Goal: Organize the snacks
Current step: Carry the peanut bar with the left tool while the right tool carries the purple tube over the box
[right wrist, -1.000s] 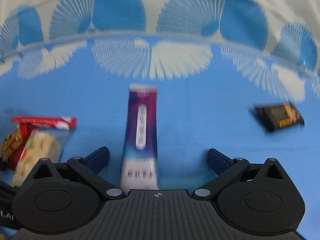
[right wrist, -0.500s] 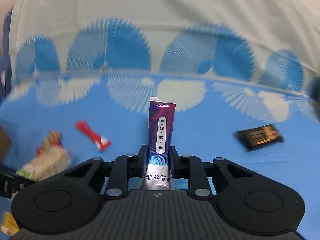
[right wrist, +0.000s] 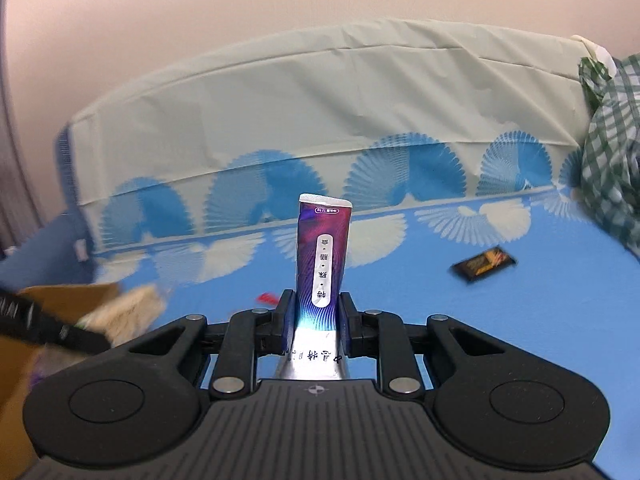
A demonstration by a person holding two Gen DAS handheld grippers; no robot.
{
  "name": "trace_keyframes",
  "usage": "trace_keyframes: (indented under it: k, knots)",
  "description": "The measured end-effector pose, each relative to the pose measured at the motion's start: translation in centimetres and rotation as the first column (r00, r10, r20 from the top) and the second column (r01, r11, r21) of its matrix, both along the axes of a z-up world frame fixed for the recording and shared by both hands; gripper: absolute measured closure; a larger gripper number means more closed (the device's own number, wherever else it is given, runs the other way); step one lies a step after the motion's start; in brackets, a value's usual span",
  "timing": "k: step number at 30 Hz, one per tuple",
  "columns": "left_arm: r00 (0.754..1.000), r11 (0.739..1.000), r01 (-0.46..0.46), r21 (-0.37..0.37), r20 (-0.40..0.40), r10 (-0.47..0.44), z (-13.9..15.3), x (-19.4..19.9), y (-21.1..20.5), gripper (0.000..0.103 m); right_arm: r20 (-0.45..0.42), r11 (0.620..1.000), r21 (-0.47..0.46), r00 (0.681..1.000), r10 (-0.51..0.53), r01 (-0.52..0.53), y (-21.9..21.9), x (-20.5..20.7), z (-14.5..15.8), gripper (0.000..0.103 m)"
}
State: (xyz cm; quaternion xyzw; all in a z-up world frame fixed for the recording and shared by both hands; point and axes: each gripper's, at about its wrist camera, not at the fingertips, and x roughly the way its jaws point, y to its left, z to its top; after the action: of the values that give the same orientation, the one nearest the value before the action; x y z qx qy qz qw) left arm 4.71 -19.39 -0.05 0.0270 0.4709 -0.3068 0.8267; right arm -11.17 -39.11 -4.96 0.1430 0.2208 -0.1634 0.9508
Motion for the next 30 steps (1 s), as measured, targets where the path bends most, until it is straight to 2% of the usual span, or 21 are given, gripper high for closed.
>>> trace_keyframes:
  k: [8,15,21,30]
  knots:
    - [0.993,0.997,-0.083,-0.007,0.088,0.084,5.1,-6.2,11.6,0.063,0.008,0.99,0.088,0.994,0.109,-0.109,12.4,-7.5,2.6,0.08]
    - [0.973,0.983,-0.179,-0.052,0.14,0.184,7.3,-10.7,20.9,0.063,0.014,0.966,0.085,0.97,0.244,-0.244,21.3,-10.4,4.3,0.08]
    - [0.958,0.97,-0.223,-0.093,0.164,0.236,8.2,-13.0,26.1,0.063,0.013,0.953,0.044,0.954,0.3,-0.301,25.6,-11.4,5.9,0.08]
    - [0.947,0.961,-0.238,-0.138,0.185,0.261,9.0,-13.9,28.6,0.063,0.003,0.95,-0.009,0.95,0.313,-0.313,27.8,-12.3,7.2,0.08]
